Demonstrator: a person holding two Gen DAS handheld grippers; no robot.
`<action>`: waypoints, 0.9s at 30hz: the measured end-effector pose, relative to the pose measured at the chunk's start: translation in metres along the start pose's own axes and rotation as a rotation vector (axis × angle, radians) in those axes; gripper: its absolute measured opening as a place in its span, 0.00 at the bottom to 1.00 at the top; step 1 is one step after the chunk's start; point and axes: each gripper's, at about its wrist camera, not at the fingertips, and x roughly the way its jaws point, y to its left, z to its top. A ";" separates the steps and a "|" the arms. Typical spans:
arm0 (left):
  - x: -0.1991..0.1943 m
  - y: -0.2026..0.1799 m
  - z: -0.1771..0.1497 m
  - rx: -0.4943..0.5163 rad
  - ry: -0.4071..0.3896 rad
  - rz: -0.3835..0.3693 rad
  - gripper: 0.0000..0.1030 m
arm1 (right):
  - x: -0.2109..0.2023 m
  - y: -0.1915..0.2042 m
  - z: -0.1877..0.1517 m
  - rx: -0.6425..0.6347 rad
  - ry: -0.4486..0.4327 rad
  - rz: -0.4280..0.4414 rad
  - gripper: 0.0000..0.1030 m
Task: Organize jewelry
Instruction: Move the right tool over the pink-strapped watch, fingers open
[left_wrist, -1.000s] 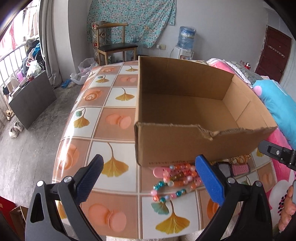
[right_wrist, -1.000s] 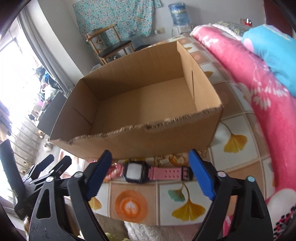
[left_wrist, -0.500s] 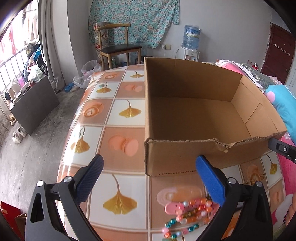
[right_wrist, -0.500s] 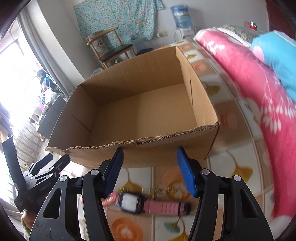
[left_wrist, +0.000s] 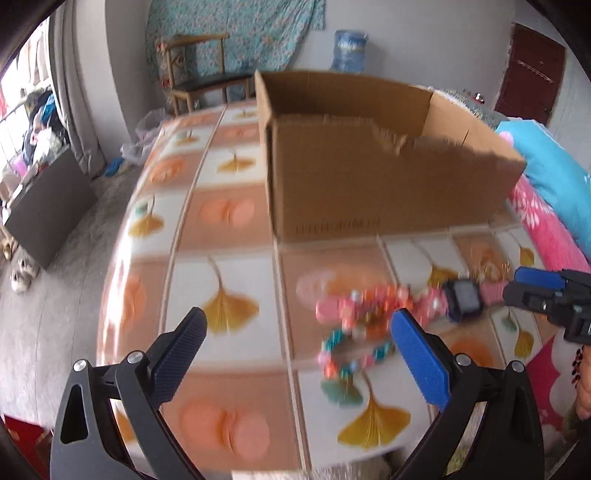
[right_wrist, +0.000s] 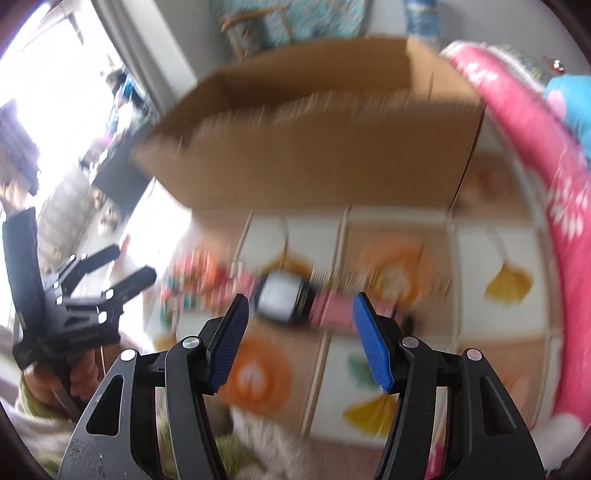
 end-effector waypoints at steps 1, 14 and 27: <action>0.002 0.003 -0.007 -0.020 0.018 0.005 0.96 | 0.002 0.002 -0.005 -0.004 0.016 -0.006 0.55; 0.029 0.006 -0.029 -0.025 0.112 0.084 0.96 | 0.029 0.018 -0.017 -0.145 0.044 -0.191 0.50; 0.024 0.003 -0.033 -0.017 0.093 0.078 0.96 | 0.054 0.032 -0.016 -0.153 0.115 -0.211 0.92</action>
